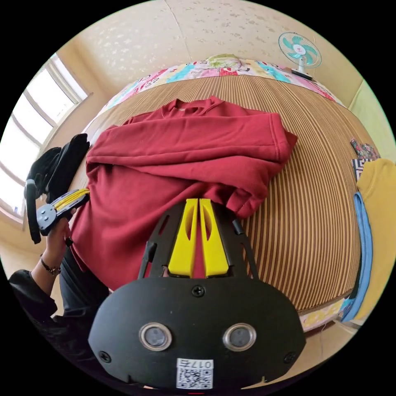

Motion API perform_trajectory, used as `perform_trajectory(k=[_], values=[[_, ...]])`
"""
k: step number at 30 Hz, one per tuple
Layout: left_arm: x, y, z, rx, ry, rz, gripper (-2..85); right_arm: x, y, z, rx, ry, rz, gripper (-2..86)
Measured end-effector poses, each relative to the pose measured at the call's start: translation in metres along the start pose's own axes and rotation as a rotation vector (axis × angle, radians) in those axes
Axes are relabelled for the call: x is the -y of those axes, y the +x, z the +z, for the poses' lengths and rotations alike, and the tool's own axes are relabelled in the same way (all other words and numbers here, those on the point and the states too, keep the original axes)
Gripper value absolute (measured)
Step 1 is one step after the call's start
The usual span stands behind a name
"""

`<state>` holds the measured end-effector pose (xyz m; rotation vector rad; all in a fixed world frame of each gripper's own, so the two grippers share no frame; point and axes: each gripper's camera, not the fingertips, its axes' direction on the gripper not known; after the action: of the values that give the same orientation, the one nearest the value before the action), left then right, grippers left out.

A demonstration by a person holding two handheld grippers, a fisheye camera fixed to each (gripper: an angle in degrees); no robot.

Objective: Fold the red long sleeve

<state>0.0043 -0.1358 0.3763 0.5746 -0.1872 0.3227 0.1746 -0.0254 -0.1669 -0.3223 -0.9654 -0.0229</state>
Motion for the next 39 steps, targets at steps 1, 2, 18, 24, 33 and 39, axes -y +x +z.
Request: perform_trajectory(k=[1, 2, 18, 24, 33, 39], values=[[0.020, 0.000, 0.016, 0.016, 0.009, -0.007, -1.0, 0.021, -0.001, 0.009, -0.013, -0.008, -0.012, 0.3], [0.030, -0.002, 0.024, 0.011, 0.010, -0.014, -1.0, 0.038, -0.003, 0.018, -0.042, 0.017, -0.034, 0.4], [0.185, -0.004, 0.158, 0.258, 0.058, -0.068, -1.0, 0.181, 0.006, 0.082, -0.130, 0.134, -0.007, 0.4], [0.196, -0.018, 0.162, 0.268, 0.068, -0.077, -1.0, 0.189, -0.010, 0.081, -0.208, 0.130, -0.033, 0.4], [0.213, -0.084, 0.140, 0.052, 0.065, -0.151, -0.9, 0.206, -0.001, 0.030, -0.023, -0.110, 0.164, 3.1], [0.165, -0.147, 0.083, -0.237, 0.016, -0.236, 2.3, 0.060, -0.022, -0.064, 0.038, 0.131, 0.106, 8.3]])
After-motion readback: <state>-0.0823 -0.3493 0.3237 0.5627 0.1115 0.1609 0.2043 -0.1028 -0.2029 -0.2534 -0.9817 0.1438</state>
